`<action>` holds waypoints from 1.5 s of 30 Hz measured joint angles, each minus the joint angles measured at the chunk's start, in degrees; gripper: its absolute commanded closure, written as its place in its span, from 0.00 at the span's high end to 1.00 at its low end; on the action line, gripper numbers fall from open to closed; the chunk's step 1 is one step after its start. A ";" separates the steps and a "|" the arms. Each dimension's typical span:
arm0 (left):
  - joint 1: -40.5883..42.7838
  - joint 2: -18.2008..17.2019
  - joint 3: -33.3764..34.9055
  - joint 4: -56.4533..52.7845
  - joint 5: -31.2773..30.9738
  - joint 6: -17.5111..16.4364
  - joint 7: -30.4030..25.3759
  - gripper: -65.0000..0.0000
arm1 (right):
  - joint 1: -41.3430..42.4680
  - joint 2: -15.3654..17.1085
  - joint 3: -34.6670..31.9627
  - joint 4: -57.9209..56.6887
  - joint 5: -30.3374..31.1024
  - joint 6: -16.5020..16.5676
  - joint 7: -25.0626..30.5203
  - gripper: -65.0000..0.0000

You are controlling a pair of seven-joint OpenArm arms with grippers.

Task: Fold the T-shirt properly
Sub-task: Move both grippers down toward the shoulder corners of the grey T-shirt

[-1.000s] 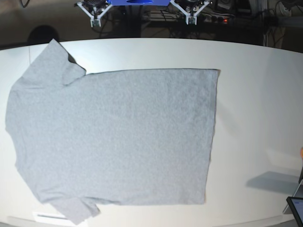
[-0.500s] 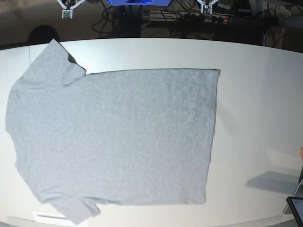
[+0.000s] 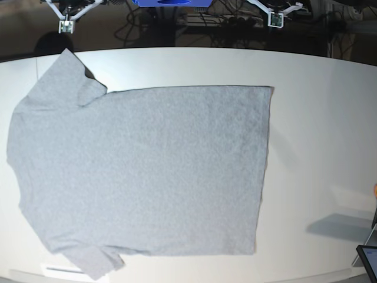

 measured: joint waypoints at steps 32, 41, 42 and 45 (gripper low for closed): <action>5.66 0.04 -0.74 24.68 0.00 -0.20 0.66 0.00 | 6.43 -2.08 7.96 18.38 0.26 8.02 -8.98 0.00; -1.70 0.00 -5.73 24.65 -0.02 -0.42 7.87 0.00 | 19.96 -4.70 31.85 18.49 8.09 31.89 -24.59 0.00; -1.86 0.02 -6.29 24.70 0.00 -0.42 7.72 0.00 | 20.50 -4.66 34.40 18.62 10.45 34.71 -26.84 0.01; -2.29 0.11 -7.50 24.70 -0.02 -0.44 7.87 0.00 | 22.58 -3.93 40.46 18.60 13.70 40.15 -34.95 0.10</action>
